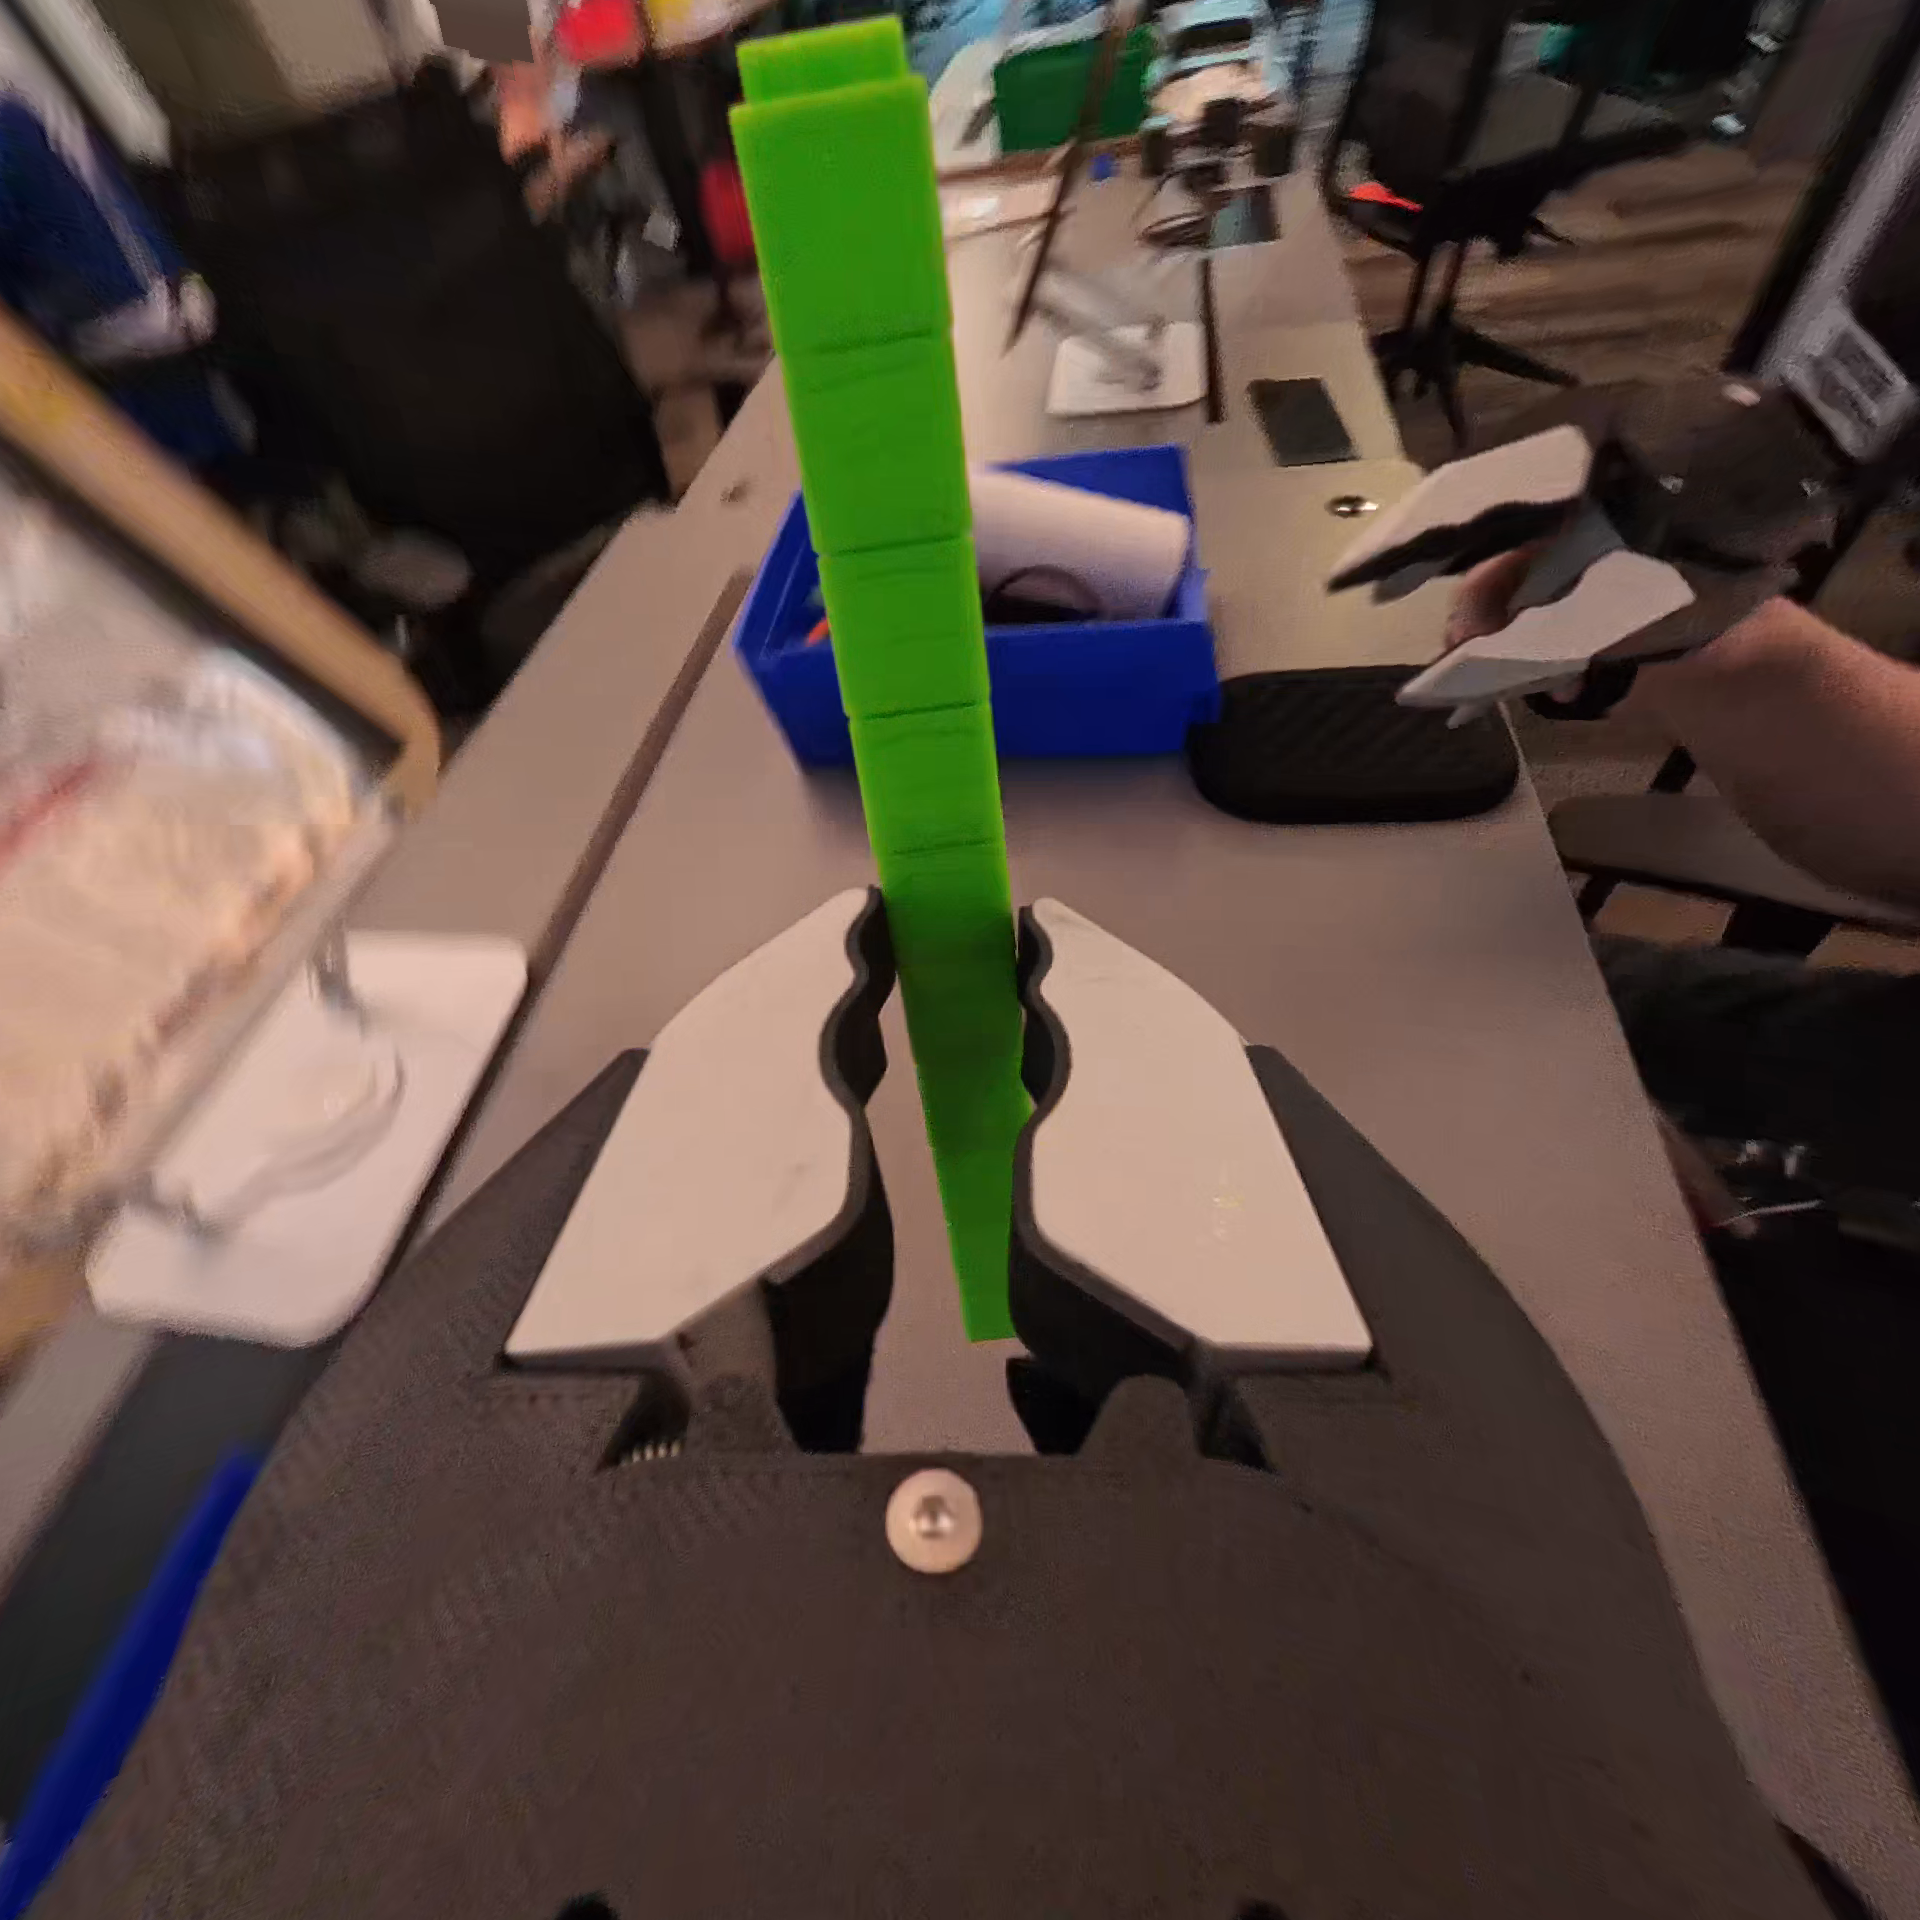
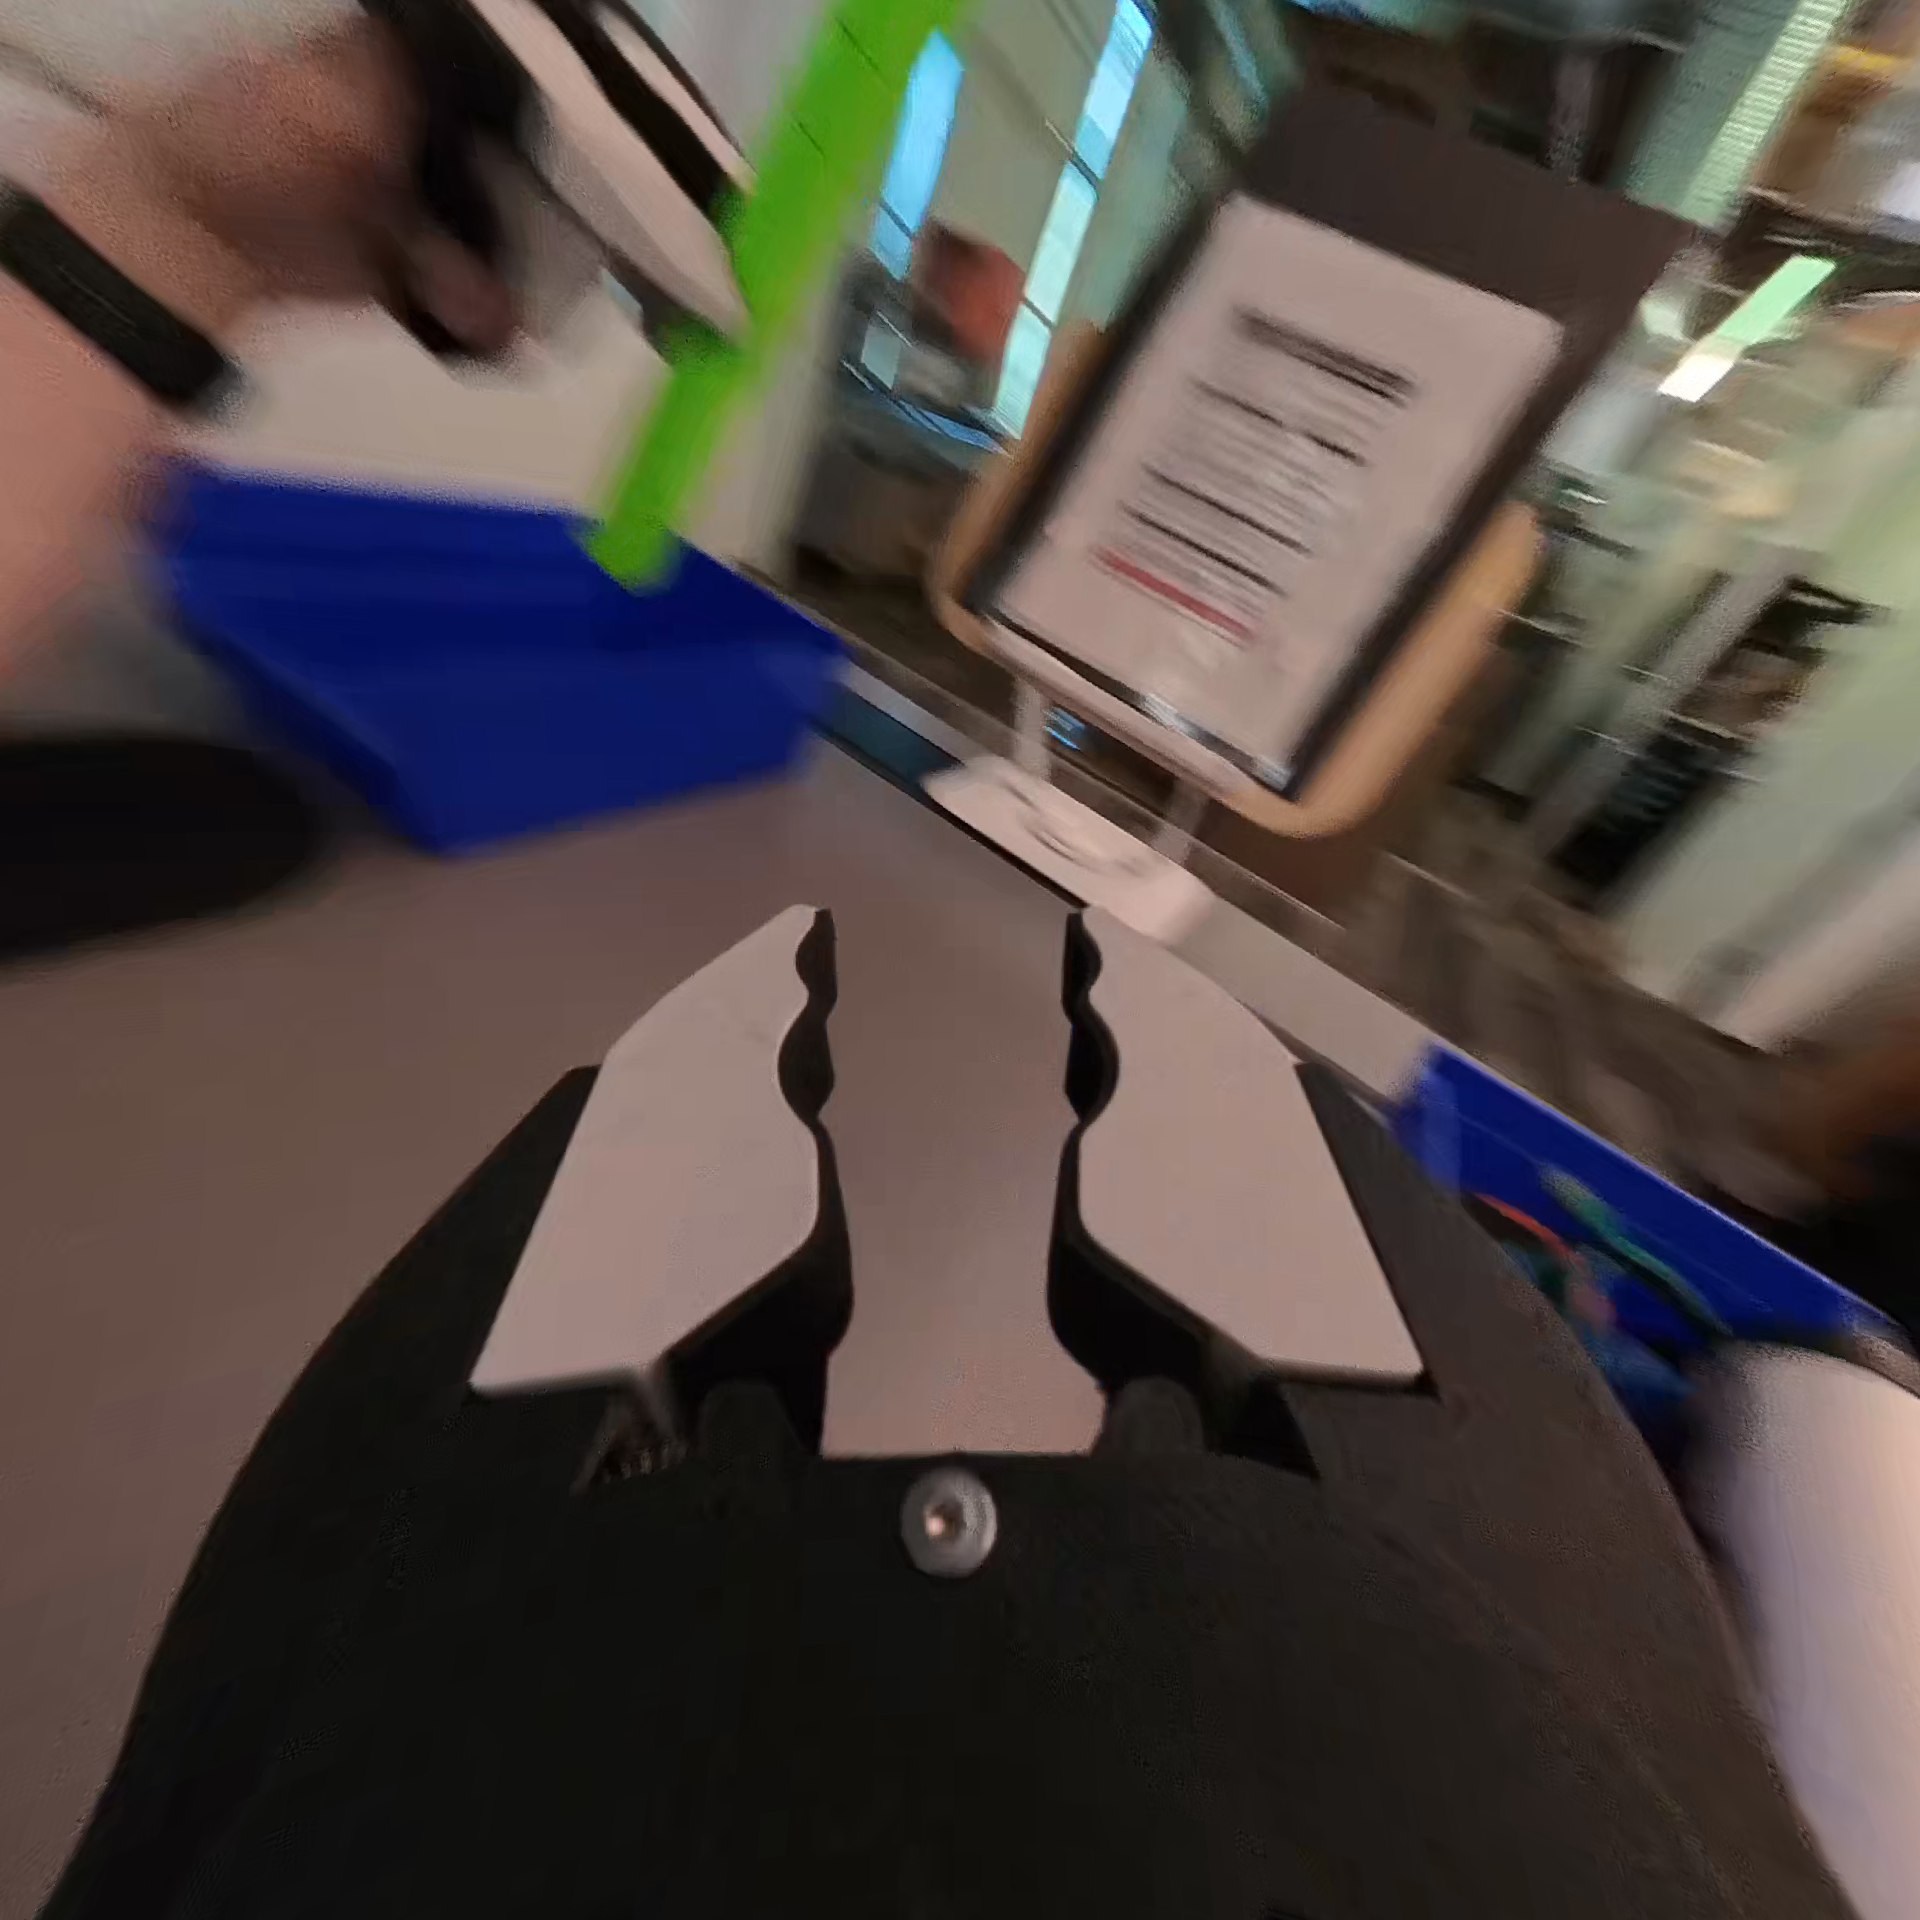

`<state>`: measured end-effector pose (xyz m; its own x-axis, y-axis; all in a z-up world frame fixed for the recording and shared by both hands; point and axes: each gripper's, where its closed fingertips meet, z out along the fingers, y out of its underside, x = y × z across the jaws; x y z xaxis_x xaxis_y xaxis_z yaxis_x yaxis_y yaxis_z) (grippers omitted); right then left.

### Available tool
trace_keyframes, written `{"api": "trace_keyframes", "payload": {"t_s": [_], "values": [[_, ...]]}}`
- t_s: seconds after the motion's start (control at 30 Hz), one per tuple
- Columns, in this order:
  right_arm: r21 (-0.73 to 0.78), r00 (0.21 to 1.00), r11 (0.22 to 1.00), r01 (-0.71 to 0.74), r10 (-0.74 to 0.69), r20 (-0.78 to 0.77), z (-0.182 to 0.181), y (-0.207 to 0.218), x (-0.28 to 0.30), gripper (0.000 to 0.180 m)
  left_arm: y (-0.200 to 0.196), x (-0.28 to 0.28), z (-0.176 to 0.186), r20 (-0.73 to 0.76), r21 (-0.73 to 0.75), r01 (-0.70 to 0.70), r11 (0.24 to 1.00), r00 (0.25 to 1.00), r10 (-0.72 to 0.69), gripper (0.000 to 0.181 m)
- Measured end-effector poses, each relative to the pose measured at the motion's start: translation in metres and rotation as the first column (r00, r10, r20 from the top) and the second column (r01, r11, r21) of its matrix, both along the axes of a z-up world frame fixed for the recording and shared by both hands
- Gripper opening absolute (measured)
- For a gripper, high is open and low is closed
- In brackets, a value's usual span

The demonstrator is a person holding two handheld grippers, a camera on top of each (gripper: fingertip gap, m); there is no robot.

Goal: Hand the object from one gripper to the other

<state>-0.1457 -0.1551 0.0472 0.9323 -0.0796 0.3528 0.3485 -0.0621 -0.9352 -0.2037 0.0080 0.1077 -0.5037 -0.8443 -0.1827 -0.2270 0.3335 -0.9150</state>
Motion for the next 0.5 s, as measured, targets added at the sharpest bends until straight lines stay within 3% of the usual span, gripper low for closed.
{"api": "trace_keyframes", "payload": {"t_s": [0.13,0.23,0.37,0.5], "values": [[0.084,0.956,0.957,-0.278,0.284,-0.075,0.03,-0.002,-0.054,0.045,-0.055,0.009,0.013,0.211,0.266,0.009,0.964,0.975,-0.067,0.022],[0.128,0.946,0.945,-0.301,0.313,-0.087,0.05,-0.01,-0.058,0.053,-0.079,0.012,0.01,0.293,0.432,-0.022,0.901,0.949,-0.117,0.022],[0.06,0.953,0.985,-0.162,0.141,0.267,0.065,-0.025,-0.051,0.059,-0.095,0.015,-0.016,0.245,0.636,-0.028,0.771,0.955,-0.166,0.022],[-0.096,0.801,0.991,-0.098,0.136,0.584,0.067,-0.026,-0.064,0.061,-0.101,0.022,-0.037,0.201,0.763,-0.039,0.645,0.963,-0.179,0.022]]}}
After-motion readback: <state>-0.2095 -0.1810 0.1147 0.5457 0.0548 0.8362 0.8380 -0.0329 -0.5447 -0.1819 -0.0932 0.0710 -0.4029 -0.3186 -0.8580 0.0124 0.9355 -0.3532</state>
